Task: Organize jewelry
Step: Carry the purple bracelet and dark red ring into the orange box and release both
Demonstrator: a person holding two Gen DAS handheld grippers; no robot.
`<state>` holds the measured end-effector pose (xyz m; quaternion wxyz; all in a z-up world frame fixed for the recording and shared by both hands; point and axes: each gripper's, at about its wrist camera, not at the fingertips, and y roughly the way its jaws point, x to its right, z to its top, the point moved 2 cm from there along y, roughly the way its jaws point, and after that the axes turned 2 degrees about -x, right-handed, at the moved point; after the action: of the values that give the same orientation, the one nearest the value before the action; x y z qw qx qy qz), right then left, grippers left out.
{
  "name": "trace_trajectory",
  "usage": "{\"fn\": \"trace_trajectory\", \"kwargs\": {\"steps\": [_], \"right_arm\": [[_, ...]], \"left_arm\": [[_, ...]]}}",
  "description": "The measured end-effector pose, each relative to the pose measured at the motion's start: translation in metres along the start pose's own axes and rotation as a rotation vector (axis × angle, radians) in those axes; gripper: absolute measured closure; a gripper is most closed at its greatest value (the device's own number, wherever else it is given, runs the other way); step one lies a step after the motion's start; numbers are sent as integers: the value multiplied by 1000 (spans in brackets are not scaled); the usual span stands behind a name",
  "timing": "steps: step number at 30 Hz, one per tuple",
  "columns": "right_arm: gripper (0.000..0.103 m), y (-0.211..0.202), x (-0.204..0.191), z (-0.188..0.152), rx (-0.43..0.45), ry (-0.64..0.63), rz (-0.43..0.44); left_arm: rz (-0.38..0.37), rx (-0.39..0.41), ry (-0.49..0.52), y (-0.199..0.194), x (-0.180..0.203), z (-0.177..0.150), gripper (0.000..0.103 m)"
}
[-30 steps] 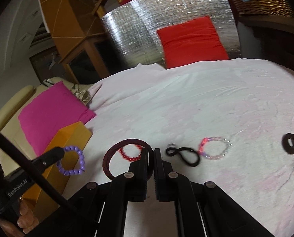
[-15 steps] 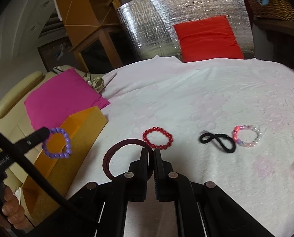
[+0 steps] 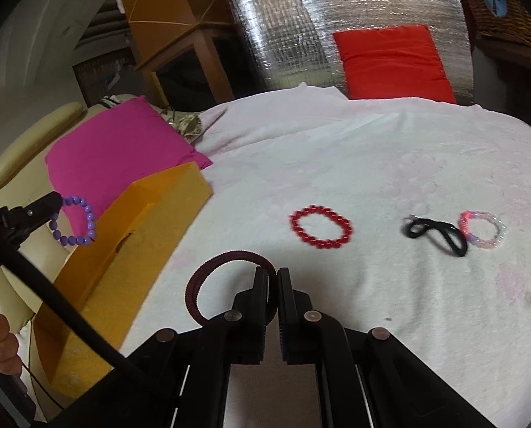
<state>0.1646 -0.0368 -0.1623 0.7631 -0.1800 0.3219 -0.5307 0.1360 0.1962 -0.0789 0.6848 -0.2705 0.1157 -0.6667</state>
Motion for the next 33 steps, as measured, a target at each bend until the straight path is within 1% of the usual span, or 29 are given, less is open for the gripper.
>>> {"fn": "trace_trajectory", "kwargs": {"steps": [4,7,9,15,19,21,22,23,24,25,26,28,29,30,32,33], "right_arm": [[97,-1,-37,14,9,-67,17],[97,-1,-69,28,23,-108,46],[97,2,-84,34,17,-110,70],[97,31,-131,46,-25,-108,118],[97,53,-148,47,-69,-93,141],[94,64,-153,48,-96,-81,146],[94,69,-155,48,-104,-72,144],[94,72,-155,48,-109,-63,152],[92,75,-155,49,-118,-57,156],[84,77,-153,49,-132,-47,161],[78,78,-151,49,-146,-31,171],[56,73,-144,51,-141,-5,192],[52,69,-140,52,-126,3,197],[47,62,-134,54,-100,12,196],[47,49,-120,58,-55,31,181],[47,43,-111,60,-47,41,176]], "left_arm": [[48,11,-26,-4,-25,1,94],[87,-2,-75,-1,-47,1,94],[128,-15,-107,2,-63,0,94],[226,-90,-189,17,-98,-9,94],[292,-126,-234,22,-112,-15,94],[328,-139,-258,23,-119,-17,92],[342,-143,-267,24,-122,-19,90],[346,-146,-273,23,-123,-19,83],[357,-149,-282,24,-124,-20,75],[370,-149,-284,24,-124,-19,52],[383,-140,-285,22,-122,-19,40],[398,-104,-273,17,-118,-17,40],[406,-92,-265,16,-116,-15,39],[414,-80,-255,15,-113,-14,38],[412,-67,-243,14,-109,-12,37],[411,-59,-235,14,-105,-12,37]]}}
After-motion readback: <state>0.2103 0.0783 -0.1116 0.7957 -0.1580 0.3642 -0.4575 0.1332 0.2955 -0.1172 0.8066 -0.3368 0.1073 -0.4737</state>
